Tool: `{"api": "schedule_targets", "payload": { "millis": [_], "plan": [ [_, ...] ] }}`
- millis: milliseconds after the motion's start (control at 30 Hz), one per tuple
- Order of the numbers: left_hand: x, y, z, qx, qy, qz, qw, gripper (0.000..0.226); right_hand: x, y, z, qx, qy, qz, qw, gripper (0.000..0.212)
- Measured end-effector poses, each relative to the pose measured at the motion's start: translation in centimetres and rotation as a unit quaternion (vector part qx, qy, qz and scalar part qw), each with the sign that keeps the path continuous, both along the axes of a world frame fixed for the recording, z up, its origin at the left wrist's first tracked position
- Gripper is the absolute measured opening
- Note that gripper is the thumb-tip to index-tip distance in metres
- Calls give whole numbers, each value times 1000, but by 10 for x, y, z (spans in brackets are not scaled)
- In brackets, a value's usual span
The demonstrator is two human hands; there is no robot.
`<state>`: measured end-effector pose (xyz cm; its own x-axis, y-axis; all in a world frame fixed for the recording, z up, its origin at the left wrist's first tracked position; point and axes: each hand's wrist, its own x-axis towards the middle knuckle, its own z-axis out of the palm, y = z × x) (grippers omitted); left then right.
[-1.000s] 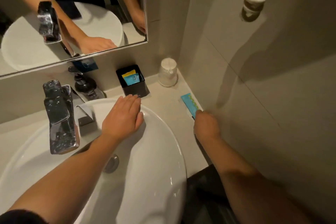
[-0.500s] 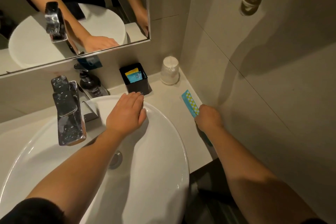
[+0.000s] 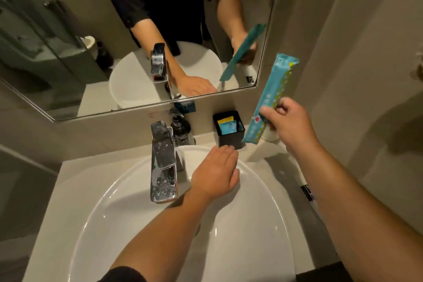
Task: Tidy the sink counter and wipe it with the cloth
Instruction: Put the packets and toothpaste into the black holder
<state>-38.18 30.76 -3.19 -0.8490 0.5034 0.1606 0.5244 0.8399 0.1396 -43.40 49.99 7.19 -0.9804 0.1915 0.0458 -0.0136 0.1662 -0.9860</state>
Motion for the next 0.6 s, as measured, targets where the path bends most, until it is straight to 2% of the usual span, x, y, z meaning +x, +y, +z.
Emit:
{"api": "schedule_targets", "payload": {
  "millis": [167, 267, 400, 600],
  "plan": [
    [-2, 0, -7, 6, 11, -16, 1000, 51, -43, -42, -13, 38, 14, 20, 999, 8],
    [-4, 0, -10, 19, 17, -21, 999, 50, -54, -52, -36, 112, -5, 48, 993, 12],
    [-5, 0, -16, 27, 32, -22, 999, 50, -56, -53, -67, 233, -55, 94, 966, 17],
    [-5, 2, -15, 45, 58, -31, 997, 48, -63, -52, -78, 310, -79, 63, 945, 26]
  ]
}}
